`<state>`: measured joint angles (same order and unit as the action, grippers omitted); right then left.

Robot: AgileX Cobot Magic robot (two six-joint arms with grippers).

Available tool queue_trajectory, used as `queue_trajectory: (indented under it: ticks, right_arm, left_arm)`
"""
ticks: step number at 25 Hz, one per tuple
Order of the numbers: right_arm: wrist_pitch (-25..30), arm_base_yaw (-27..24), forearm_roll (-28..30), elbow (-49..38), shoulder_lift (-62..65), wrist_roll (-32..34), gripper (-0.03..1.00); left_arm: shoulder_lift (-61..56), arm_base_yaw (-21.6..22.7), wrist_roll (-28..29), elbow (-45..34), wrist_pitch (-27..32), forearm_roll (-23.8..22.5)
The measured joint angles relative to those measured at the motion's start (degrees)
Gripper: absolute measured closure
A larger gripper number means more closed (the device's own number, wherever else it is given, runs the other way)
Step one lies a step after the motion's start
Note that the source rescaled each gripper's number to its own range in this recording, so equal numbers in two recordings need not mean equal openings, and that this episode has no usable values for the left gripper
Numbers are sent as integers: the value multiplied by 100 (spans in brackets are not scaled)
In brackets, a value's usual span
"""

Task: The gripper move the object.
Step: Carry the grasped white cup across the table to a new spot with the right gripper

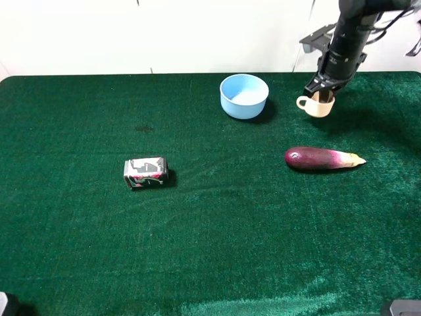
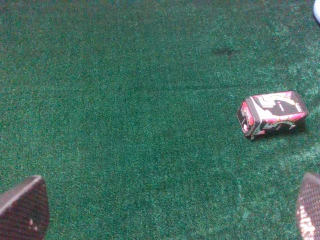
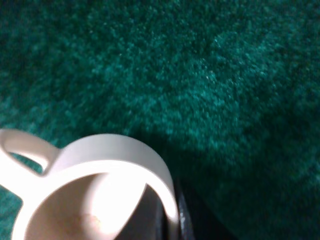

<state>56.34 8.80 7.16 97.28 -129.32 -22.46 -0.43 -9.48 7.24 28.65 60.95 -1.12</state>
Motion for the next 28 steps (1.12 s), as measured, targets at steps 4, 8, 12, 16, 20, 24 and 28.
queue_trajectory:
  ticks: [4,8,12,16,20,24,28]
  right_arm:
    - [-204,-67,-6,0,-193,-7,97]
    - [-434,-96,8,0,-242,-14,97]
    - [-554,-110,16,0,-248,-14,97]
    - [-559,-110,16,0,-253,-14,96]
    - [-559,-110,16,0,-267,-14,81]
    - [-554,-110,16,0,-267,-14,54]
    - [-492,-110,16,0,-267,-14,36]
  left_arm:
    - [0,0,0,0,0,0]
    - [0,0,0,0,0,0]
    - [0,0,0,0,0,0]
    - [0,0,0,0,0,0]
    - [0,0,0,0,0,0]
    - [0,0,0,0,0,0]
    - [0,0,0,0,0,0]
